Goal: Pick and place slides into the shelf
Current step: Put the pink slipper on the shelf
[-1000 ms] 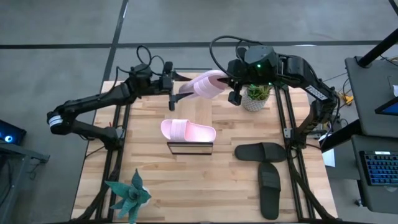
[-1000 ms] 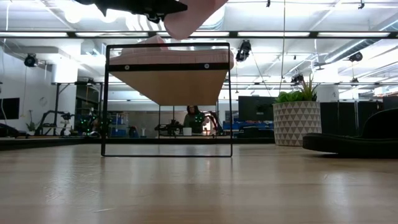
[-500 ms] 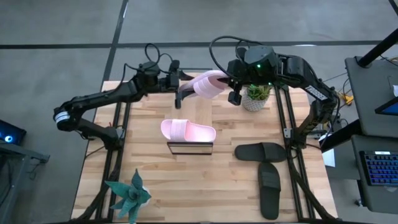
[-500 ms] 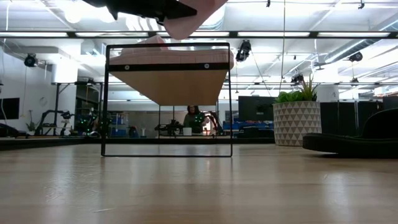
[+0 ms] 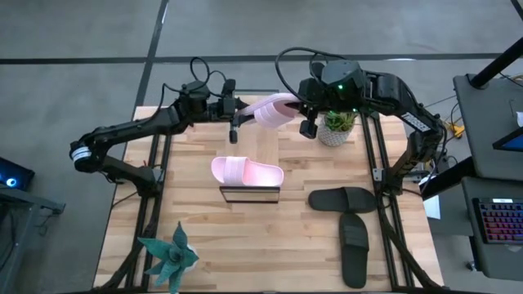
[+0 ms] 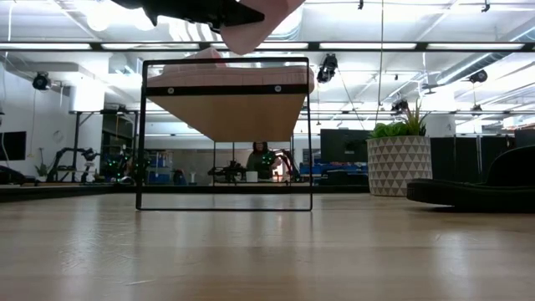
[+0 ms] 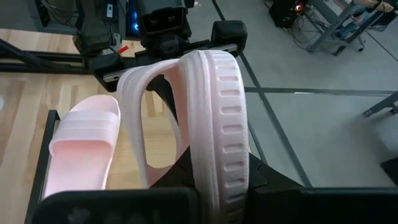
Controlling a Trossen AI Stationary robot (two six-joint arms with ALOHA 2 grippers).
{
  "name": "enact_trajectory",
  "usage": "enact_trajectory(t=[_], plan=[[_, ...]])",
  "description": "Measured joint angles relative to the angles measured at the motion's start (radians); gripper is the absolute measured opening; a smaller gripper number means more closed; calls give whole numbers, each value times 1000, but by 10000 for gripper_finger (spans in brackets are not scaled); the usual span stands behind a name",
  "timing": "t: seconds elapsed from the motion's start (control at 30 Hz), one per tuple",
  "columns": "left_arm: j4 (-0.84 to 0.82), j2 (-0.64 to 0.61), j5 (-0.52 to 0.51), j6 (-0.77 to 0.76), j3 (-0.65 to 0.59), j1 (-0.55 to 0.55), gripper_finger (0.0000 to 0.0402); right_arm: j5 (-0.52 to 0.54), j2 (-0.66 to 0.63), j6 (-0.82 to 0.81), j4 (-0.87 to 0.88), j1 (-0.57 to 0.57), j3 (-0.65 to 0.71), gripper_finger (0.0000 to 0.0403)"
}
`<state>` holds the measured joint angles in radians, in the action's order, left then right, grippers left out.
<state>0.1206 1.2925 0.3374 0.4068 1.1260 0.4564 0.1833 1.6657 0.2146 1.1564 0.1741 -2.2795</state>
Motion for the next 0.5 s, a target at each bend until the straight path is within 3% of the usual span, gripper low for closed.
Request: enact_trajectory(t=[0.13, 0.5], plan=[[-1, -8, -3, 0, -2, 0, 41, -3, 0, -1, -2, 0, 0, 42], [-2, -20, -14, -5, -3, 0, 40, 2, -3, 56, 18, 1, -19, 148]])
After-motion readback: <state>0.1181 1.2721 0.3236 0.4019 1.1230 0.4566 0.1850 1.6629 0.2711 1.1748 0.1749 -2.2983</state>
